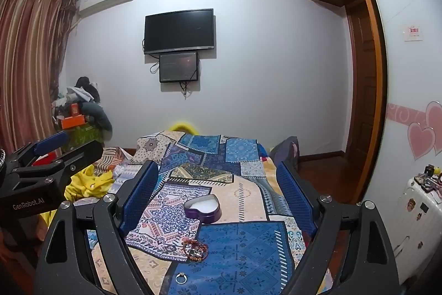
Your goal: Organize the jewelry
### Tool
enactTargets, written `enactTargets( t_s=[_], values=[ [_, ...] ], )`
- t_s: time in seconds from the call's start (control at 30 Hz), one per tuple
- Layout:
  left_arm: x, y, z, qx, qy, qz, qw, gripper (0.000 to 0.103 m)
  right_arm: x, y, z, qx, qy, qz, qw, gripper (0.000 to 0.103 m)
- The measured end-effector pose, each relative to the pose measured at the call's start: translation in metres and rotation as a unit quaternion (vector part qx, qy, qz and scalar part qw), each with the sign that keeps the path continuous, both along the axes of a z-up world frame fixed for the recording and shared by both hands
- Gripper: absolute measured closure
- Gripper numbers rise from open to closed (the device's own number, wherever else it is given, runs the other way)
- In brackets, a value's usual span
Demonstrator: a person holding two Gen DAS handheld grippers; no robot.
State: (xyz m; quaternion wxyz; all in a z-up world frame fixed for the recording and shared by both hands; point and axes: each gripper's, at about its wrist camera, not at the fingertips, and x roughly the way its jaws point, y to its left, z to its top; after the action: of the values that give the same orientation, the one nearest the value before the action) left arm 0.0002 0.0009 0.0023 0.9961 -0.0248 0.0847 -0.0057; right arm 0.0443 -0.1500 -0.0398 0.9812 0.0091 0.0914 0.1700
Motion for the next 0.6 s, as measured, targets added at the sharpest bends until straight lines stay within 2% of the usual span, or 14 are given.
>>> enactTargets(
  t_s=[0.6],
  values=[
    [0.0083,0.0024,-0.0048,-0.01,0.013,-0.002,0.9999,0.0,0.0004,0.0033,-0.0034,-0.002,0.003,-0.003,1.0,0.018]
  ],
)
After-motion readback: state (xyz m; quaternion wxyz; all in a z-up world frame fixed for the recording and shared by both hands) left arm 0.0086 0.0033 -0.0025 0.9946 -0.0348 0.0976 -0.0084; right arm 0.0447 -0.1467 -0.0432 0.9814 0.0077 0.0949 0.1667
